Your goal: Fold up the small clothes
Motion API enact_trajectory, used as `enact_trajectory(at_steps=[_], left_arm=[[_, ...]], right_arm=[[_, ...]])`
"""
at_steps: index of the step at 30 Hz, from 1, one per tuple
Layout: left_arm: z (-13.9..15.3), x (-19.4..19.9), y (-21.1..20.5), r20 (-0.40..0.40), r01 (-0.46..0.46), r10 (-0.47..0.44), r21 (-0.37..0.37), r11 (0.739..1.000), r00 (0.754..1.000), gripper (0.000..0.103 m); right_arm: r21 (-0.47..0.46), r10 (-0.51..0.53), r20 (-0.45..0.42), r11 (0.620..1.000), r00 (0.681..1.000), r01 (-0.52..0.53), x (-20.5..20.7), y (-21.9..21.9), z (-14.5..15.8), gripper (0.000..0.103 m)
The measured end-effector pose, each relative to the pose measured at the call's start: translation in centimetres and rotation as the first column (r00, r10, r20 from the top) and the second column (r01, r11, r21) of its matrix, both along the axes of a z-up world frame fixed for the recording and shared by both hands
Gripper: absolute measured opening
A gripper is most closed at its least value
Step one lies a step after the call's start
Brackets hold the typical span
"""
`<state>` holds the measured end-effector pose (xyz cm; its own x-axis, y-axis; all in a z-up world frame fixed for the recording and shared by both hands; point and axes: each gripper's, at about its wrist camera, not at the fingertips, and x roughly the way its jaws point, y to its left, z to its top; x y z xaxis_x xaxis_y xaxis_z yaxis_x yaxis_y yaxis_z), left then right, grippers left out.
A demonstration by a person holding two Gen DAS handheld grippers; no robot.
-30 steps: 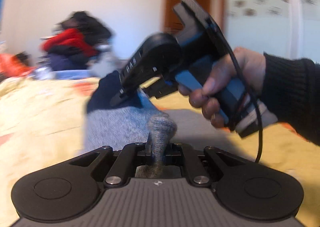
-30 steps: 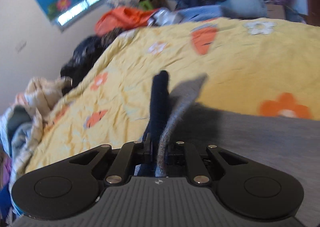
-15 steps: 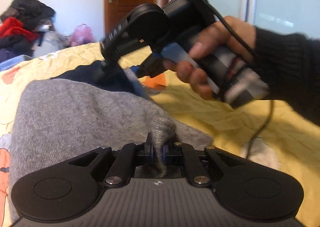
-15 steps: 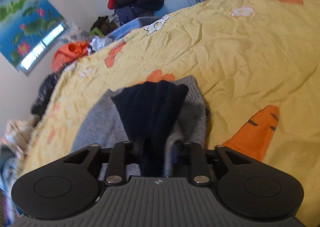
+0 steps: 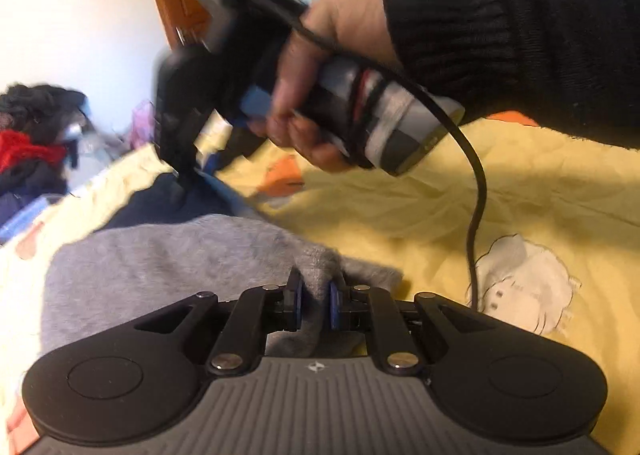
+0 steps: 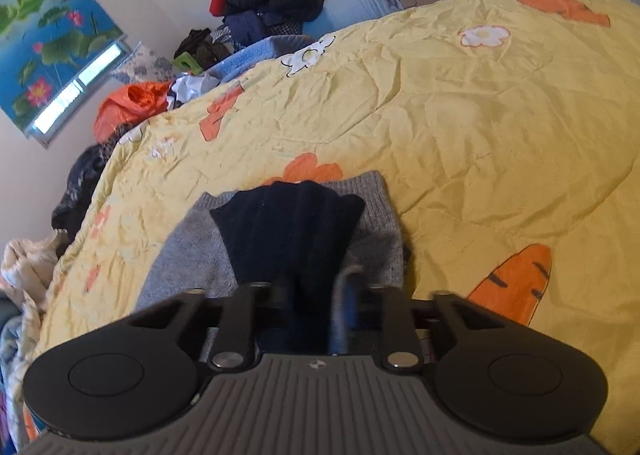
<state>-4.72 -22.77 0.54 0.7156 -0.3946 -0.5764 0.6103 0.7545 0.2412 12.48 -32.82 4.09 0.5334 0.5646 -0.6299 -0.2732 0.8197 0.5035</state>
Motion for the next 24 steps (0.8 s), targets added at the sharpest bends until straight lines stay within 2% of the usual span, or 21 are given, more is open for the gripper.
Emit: enact_trajectory(at_steps=[2,4,6,8,9,10,11,12,13,14,16,17,18,19,20,22,23,24], left_arm=[[0.5,1.5,-0.1,-0.045,-0.005,0.004,-0.035,0.999,0.999,0.012],[0.2,2.7,0.2,-0.066,-0.013,0.008,-0.071,0.997,0.998,0.011],[0.8,2.9,1.2,-0.084,-0.002,-0.006,-0.104,0.995,0.996,0.012],[2.4,2.1,3.5,-0.11,0.014,-0.034,-0.174,0.985,0.993,0.015],[3.2,1.9,5.1,-0.132,0.025,-0.055,-0.215,0.976,0.99,0.028],[4.0,1.7,6.9,-0.153,0.029,-0.07,-0.254,0.967,0.986,0.055],[4.8,1.4,8.8,-0.153,0.024,-0.072,-0.294,0.955,0.986,0.072],[5.7,0.5,10.9,-0.122,0.008,-0.054,-0.349,0.937,0.991,0.095],[6.4,-0.1,13.0,-0.082,-0.016,-0.019,-0.402,0.915,0.996,0.101],[7.1,-0.2,15.0,-0.061,-0.05,0.026,-0.44,0.896,0.998,0.101],[7.5,2.3,18.5,-0.111,-0.149,0.108,-0.485,0.862,0.988,0.101],[7.5,4.0,20.0,-0.157,-0.22,0.161,-0.505,0.835,0.974,0.101],[7.2,5.9,21.4,-0.223,-0.305,0.218,-0.523,0.796,0.95,0.101],[6.6,8.0,22.9,-0.32,-0.404,0.264,-0.538,0.74,0.91,0.101],[5.8,10.0,24.2,-0.423,-0.476,0.26,-0.564,0.675,0.868,0.1],[3.6,13.7,26.2,-0.582,-0.577,0.192,-0.603,0.55,0.79,0.1],[2.5,15.4,26.7,-0.64,-0.62,0.162,-0.599,0.506,0.751,0.1],[1.5,16.7,26.7,-0.681,-0.645,0.13,-0.589,0.487,0.721,0.1]], right_arm=[[-0.023,-0.006,0.014,1.0,1.0,0.007,0.0,-0.3,0.3,0.016],[-0.049,-0.015,-0.02,0.999,1.0,0.014,0.2,-0.6,-0.9,0.016],[-0.024,-0.032,-0.015,0.999,0.999,0.032,-0.1,-1.1,-1.2,0.019],[0.034,-0.088,-0.042,0.995,0.995,0.09,-0.5,-2.1,-0.6,0.048],[0.061,-0.128,-0.04,0.99,0.991,0.13,-0.9,-2.9,-0.1,0.08],[0.089,-0.169,-0.01,0.982,0.986,0.169,-1.5,-3.7,0.4,0.101],[0.122,-0.199,0.036,0.974,0.979,0.193,-2.2,-4.5,0.8,0.101],[0.142,-0.202,0.05,0.971,0.978,0.194,-2.4,-5.1,1.0,0.102],[0.154,-0.201,0.032,0.969,0.979,0.194,-2.4,-5.5,0.9,0.101],[0.161,-0.203,0.002,0.966,0.979,0.2,-2.2,-5.8,0.5,0.101],[0.148,-0.189,-0.038,0.97,0.981,0.192,-1.9,-5.6,-0.4,0.101],[0.135,-0.183,-0.049,0.973,0.982,0.188,-1.6,-5.3,-0.8,0.101],[0.128,-0.177,-0.061,0.975,0.982,0.184,-1.5,-4.7,-1.4,0.1],[0.132,-0.169,-0.075,0.975,0.983,0.178,-1.3,-4.2,-1.9,0.099],[0.139,-0.158,-0.091,0.976,0.983,0.17,-1.2,-3.5,-2.3,0.099],[0.139,-0.129,-0.096,0.98,0.987,0.142,-1.0,-2.4,-3.1,0.102],[0.125,-0.115,-0.062,0.985,0.991,0.122,-1.2,-1.9,-3.1,0.102],[0.112,-0.103,-0.04,0.988,0.994,0.107,-1.3,-1.4,-3.2,0.102]])
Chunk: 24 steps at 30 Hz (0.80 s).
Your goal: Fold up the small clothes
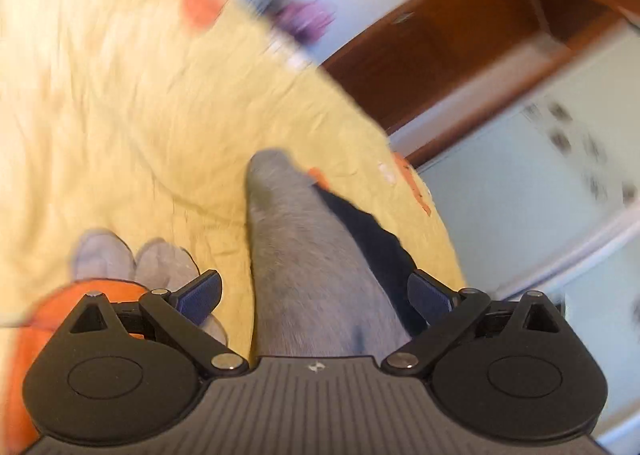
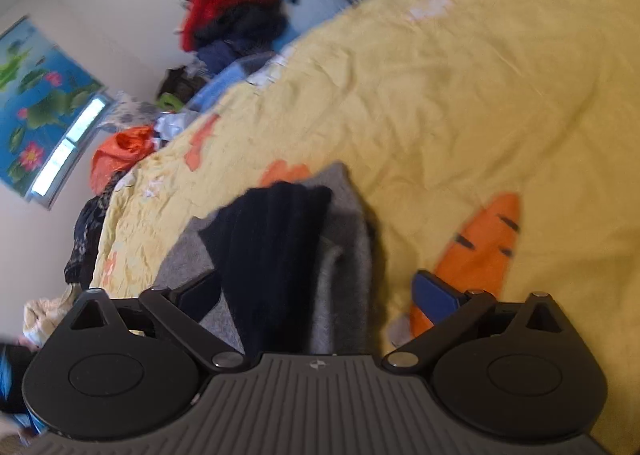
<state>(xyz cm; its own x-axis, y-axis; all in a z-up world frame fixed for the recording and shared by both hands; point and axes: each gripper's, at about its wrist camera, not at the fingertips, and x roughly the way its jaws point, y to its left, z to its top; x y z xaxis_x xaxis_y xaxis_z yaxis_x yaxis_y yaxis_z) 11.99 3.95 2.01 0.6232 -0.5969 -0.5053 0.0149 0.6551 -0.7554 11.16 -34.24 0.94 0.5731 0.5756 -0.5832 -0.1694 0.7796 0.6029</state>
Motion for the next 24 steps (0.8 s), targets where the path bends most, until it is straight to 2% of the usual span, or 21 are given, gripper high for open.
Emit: enact_trajectory(at_steps=[2,3,4,6,9,12,16,19,20,21,22,23,24], left_arm=[[-1.9,2.2,-0.9,-0.064,0.026,-0.029,-0.04,0.999,0.998,0.094],[-2.3,3.0,-1.4,-0.068,0.045,-0.048,-0.043,0.998,0.997,0.073],[-2.6,3.5,-2.7,-0.082,0.048,-0.048,0.004,0.999,0.995,0.04],[-2.4,4.0,-3.6,-0.082,0.048,-0.043,0.057,0.997,0.996,0.034],[-0.7,3.5,-3.6,-0.043,0.064,-0.058,0.16,0.985,0.997,0.03],[1.1,2.5,-2.2,-0.011,0.078,-0.077,0.194,0.978,0.997,0.029],[3.8,2.8,0.9,0.029,0.019,-0.028,0.265,0.964,0.999,0.029],[4.5,4.1,2.6,0.001,0.001,-0.002,0.351,0.936,1.0,0.034],[4.0,4.5,3.0,-0.023,0.012,-0.004,0.379,0.925,1.0,0.036],[3.4,4.5,3.5,-0.065,0.013,0.013,0.392,0.92,0.998,0.038],[3.0,4.0,4.0,-0.101,0.007,0.034,0.378,0.926,0.994,0.043],[2.7,2.9,4.7,-0.095,-0.004,0.037,0.328,0.945,0.995,0.045],[2.6,1.4,5.3,-0.069,-0.007,0.027,0.279,0.96,0.997,0.054]], right_arm=[[-0.002,-0.001,0.007,1.0,1.0,0.001,-0.1,0.3,0.1,0.102],[0.009,-0.01,0.001,1.0,1.0,0.01,0.0,0.3,0.1,0.098],[0.021,-0.015,-0.007,1.0,1.0,0.015,0.0,0.3,0.1,0.079],[0.035,-0.017,-0.075,0.999,0.997,0.019,0.3,0.4,-0.4,0.033],[0.054,-0.018,-0.052,0.998,0.998,0.021,-0.4,1.0,0.3,0.03],[0.113,0.008,-0.02,0.994,1.0,-0.005,-0.8,2.4,1.8,0.029],[0.183,0.051,0.004,0.982,0.999,-0.051,0.4,5.7,3.1,0.028],[0.22,0.034,-0.024,0.975,0.999,-0.028,1.9,7.7,2.5,0.028],[0.199,0.015,-0.037,0.98,0.999,-0.007,2.4,8.1,2.1,0.028],[0.157,-0.01,-0.05,0.987,0.999,0.018,2.7,8.5,1.6,0.034],[0.117,-0.038,-0.066,0.992,0.997,0.045,2.7,8.6,1.2,0.043],[0.101,-0.049,-0.073,0.993,0.996,0.056,2.2,8.6,1.0,0.045],[0.106,-0.033,-0.059,0.994,0.998,0.039,1.4,8.5,1.2,0.048]])
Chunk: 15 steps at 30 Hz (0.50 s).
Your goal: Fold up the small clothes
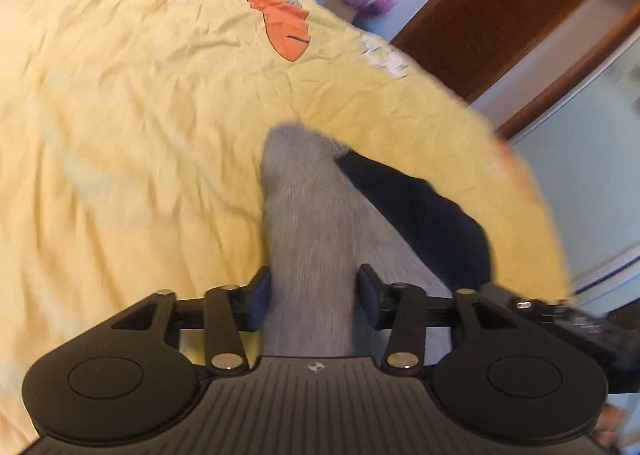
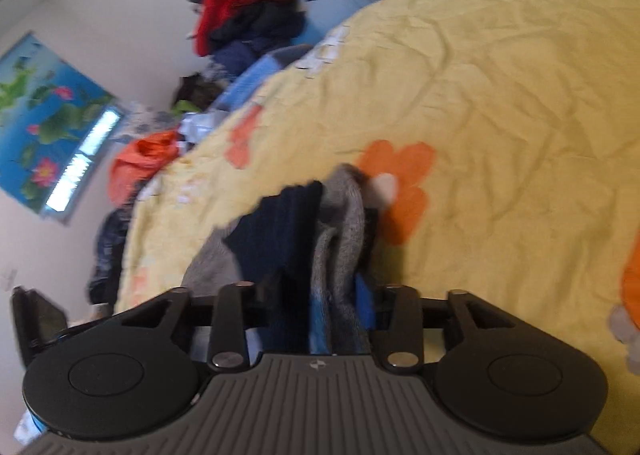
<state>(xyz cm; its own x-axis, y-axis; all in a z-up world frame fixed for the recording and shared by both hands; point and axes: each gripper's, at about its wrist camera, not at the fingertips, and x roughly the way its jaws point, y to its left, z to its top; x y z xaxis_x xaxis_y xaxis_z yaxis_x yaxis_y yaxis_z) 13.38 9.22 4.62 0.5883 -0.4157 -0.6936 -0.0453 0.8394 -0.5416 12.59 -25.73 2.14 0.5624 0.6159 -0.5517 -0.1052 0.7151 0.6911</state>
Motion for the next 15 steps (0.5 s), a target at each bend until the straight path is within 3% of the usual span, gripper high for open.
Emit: enact_trajectory(at_steps=[1,4,8,11,12,13,14,15], left_arm=[[-0.4,-1.8,0.6,0.025,0.007,-0.007,-0.028,1.0,1.0,0.069],[-1.6,-6.6,1.3,0.047,0.017,-0.014,-0.063,0.998,0.999,0.075],[-3.1,-10.4,1.0,0.045,0.075,-0.068,-0.183,0.98,0.997,0.075],[-3.4,-11.1,-0.2,0.048,0.116,-0.108,-0.219,0.969,0.993,0.071],[-3.5,-11.1,-0.8,0.05,0.132,-0.125,-0.195,0.972,0.991,0.048],[-3.6,-10.9,-1.3,0.034,0.143,-0.14,-0.161,0.977,0.99,0.018],[-3.9,-10.7,-1.4,0.017,0.138,-0.137,-0.145,0.98,0.99,0.016],[-4.0,-10.5,-1.2,0.011,0.131,-0.131,-0.171,0.977,0.991,0.015]], right_arm=[[0.001,0.031,0.024,1.0,0.999,-0.031,-1.0,-0.2,0.3,0.054],[-0.051,0.116,0.073,0.992,0.991,-0.113,-4.6,-0.4,1.2,0.074],[-0.096,0.186,-0.01,0.978,0.982,-0.186,-7.7,-0.4,-0.5,0.075],[-0.072,0.228,0.013,0.971,0.973,-0.227,-9.2,0.3,-0.8,0.074],[-0.034,0.249,-0.003,0.968,0.969,-0.249,-9.3,0.5,-1.0,0.069],[-0.008,0.268,-0.017,0.963,0.963,-0.269,-9.3,0.8,-1.3,0.056],[-0.006,0.277,-0.027,0.961,0.96,-0.277,-9.2,1.1,-1.6,0.047],[0.003,0.275,-0.055,0.961,0.96,-0.276,-9.0,1.1,-2.0,0.022]])
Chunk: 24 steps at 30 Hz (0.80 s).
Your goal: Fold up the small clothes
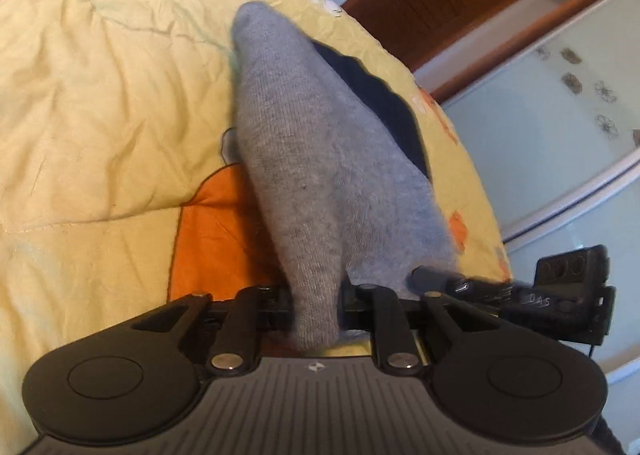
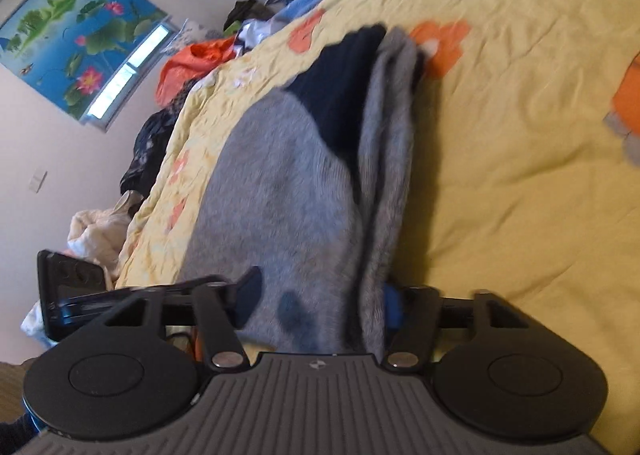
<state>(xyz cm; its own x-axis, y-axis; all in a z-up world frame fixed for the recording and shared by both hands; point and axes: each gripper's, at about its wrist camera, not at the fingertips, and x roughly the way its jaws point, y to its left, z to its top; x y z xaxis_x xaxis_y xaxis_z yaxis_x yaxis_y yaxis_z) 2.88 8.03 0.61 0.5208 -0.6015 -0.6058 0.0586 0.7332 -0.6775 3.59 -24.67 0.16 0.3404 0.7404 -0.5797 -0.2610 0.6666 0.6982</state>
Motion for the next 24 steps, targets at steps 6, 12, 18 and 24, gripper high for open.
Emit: enact_trajectory(at_steps=[6,12,18,24], left_arm=[[2.8,-2.5,0.7,0.047,0.059,-0.059,0.014,0.998,0.997,0.011],[1.2,-6.0,0.6,0.015,0.105,-0.107,0.104,0.989,0.994,0.018],[4.2,-4.6,3.6,0.118,-0.024,0.015,0.075,0.997,0.993,0.102],[1.7,1.7,2.9,0.002,-0.101,0.101,0.009,0.995,0.995,0.101]], right_arm=[[0.049,0.083,0.011,0.995,0.996,-0.084,-2.4,-0.9,1.4,0.02],[0.02,0.083,-0.02,0.996,0.996,-0.082,-5.3,-2.1,0.4,0.026],[0.163,-0.128,0.014,0.979,0.992,0.124,-3.7,-6.2,2.0,0.101],[0.201,-0.201,-0.113,0.954,0.973,0.22,2.8,-4.6,-0.2,0.092]])
